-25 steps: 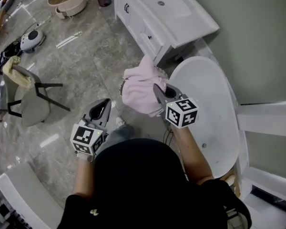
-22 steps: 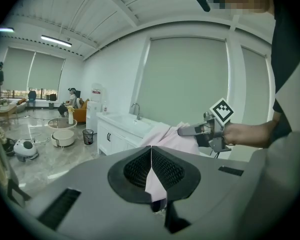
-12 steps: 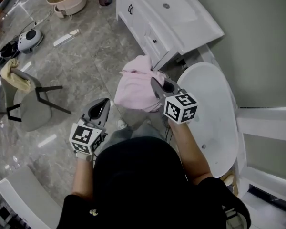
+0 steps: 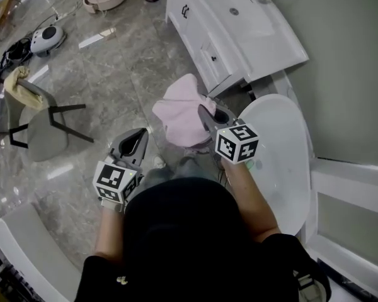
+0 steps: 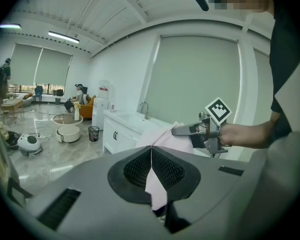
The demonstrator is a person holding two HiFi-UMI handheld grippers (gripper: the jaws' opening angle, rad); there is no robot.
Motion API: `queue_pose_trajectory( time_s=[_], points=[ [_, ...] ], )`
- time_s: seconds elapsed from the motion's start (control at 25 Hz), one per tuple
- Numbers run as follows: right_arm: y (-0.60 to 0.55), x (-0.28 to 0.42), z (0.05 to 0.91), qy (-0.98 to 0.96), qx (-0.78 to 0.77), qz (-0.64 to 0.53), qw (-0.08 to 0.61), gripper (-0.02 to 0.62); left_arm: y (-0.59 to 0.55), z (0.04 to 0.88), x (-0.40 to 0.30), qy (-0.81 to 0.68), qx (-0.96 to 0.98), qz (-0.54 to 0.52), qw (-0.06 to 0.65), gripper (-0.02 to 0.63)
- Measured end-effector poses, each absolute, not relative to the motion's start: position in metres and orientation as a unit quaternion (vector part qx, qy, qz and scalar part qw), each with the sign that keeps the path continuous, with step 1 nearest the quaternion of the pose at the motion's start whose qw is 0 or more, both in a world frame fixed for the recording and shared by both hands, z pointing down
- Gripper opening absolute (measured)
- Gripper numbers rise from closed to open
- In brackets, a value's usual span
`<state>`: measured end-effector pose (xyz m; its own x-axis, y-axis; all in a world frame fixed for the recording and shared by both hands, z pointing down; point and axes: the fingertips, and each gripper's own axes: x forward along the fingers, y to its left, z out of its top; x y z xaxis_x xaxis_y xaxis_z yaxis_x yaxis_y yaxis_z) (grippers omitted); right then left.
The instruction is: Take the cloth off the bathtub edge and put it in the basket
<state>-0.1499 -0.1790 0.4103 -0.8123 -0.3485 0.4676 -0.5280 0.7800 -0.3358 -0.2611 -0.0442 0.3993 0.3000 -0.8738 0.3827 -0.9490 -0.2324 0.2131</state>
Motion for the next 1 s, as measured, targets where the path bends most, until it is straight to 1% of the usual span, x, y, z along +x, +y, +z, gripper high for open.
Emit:
queue_pose_trajectory(
  time_s=[0.44,0.72,1.0],
  points=[
    [-0.213,-0.11,0.446,-0.912,0.234,0.253,0.223,0.04,-0.073,0.412,-0.236,-0.591,0.769,0.102,0.223,0.014],
    [-0.223,-0.079,0.495,-0.898,0.234,0.274,0.253,0.04,-0.083,0.425,-0.213,-0.591,0.761,0.118,0.239,0.014],
    [-0.224,-0.064,0.569,-0.883,0.212,0.287,0.305,0.04,-0.087,0.451,-0.199,-0.596,0.746,0.14,0.261,0.014]
  ],
)
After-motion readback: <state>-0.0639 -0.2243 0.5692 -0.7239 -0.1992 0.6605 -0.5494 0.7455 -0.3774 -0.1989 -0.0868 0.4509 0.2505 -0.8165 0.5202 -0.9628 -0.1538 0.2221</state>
